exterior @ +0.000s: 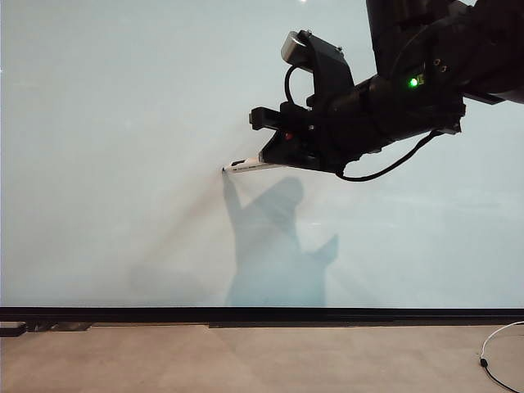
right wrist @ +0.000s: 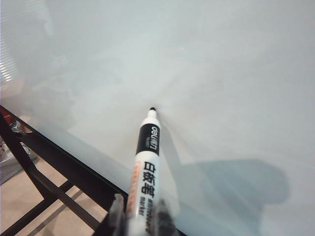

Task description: Pick up the pen on the shelf to the right of the whiteboard and draw a straight line.

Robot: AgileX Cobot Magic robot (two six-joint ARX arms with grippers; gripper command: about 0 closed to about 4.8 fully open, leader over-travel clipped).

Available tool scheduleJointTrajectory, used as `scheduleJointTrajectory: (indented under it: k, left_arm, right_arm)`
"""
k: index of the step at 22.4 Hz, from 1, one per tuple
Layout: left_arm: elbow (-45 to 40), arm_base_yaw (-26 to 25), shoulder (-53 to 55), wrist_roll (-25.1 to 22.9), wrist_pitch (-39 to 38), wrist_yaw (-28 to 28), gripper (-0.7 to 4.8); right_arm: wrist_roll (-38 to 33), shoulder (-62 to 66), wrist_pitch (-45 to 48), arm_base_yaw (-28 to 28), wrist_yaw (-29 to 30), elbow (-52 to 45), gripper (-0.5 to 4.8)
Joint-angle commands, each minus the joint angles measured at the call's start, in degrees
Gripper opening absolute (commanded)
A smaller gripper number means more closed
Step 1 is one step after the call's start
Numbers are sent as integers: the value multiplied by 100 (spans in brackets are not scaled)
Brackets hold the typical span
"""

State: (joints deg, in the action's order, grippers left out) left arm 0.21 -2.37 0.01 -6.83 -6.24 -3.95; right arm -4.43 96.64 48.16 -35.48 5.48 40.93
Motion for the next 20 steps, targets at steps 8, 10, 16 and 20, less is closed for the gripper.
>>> scheduleJointTrajectory:
  k: [8, 10, 16, 20]
  left_arm:
    - [20, 2, 0, -4, 70, -13, -5]
    - [20, 2, 0, -4, 70, -13, -5]
    - [20, 2, 0, -4, 70, -13, -5]
    - [20, 2, 0, -4, 70, -13, -5]
  right_arm:
    - [326, -415, -35, 157, -407, -278, -5]
    - [315, -487, -35, 256, -407, -374, -5]
    - [304, -758, -35, 529, -433, -708, -5]
    - [317, -901, -28, 682, -450, -911, -5]
